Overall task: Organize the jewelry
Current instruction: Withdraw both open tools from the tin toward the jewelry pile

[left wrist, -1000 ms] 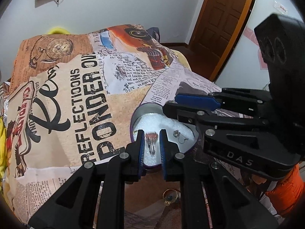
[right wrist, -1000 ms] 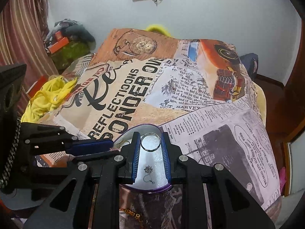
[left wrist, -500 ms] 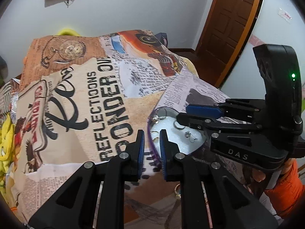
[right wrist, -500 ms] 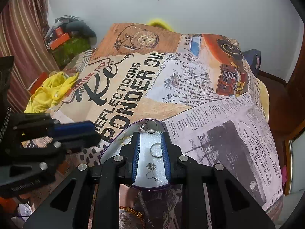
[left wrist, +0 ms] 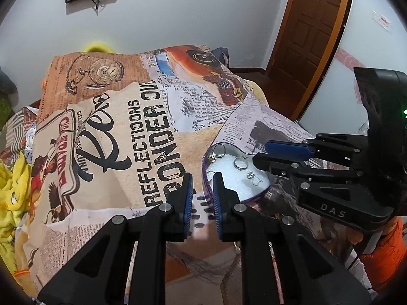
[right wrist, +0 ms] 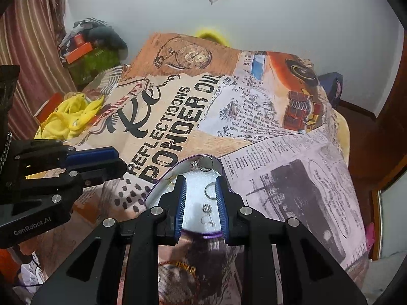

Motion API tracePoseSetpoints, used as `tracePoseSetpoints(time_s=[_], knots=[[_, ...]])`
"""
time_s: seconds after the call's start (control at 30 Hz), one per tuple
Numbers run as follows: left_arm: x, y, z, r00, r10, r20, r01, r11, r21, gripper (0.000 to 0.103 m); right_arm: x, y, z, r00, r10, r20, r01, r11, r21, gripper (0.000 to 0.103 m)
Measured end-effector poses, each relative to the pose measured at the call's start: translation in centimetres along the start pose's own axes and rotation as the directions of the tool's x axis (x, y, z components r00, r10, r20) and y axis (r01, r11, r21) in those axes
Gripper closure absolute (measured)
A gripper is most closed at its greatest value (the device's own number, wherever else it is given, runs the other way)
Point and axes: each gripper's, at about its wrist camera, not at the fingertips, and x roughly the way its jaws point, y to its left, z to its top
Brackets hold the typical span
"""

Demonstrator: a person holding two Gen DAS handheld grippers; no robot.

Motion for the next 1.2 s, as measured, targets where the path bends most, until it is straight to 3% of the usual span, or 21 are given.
tracePoseSetpoints(time_s=[0.17, 0.3, 0.73, 1.2], knots=[[-1.4, -0.9, -0.5, 1.0, 0.009, 0.005, -0.009, 1.0, 0.019, 0.08, -1.8, 0.0, -0.6, 1.0, -0.016, 0.016, 0.015, 1.0, 0.017, 0.08], [-2.5, -1.7, -1.1, 1.0, 0.017, 0.01, -0.018, 0.999, 0.03, 0.075, -3.1, 0.0, -1.4, 0.999, -0.039, 0.033, 0.038, 0.999, 0.032, 0.063], [-3.0, -3.2, -4.5, 0.998, 0.024, -0.062, -0.021, 0.999, 0.046, 0.072, -5.3, 0.1, -5.0, 0.998, -0.061, 0.015, 0.06, 0.996, 0.071, 0.063], [-0.3, -2.4, -7.1, 0.988, 0.023, -0.153, -0.019, 0.999, 0.026, 0.072, -0.4, 0.4, -7.6, 0.994, -0.045, -0.103, 0.049, 0.998, 0.032, 0.063]])
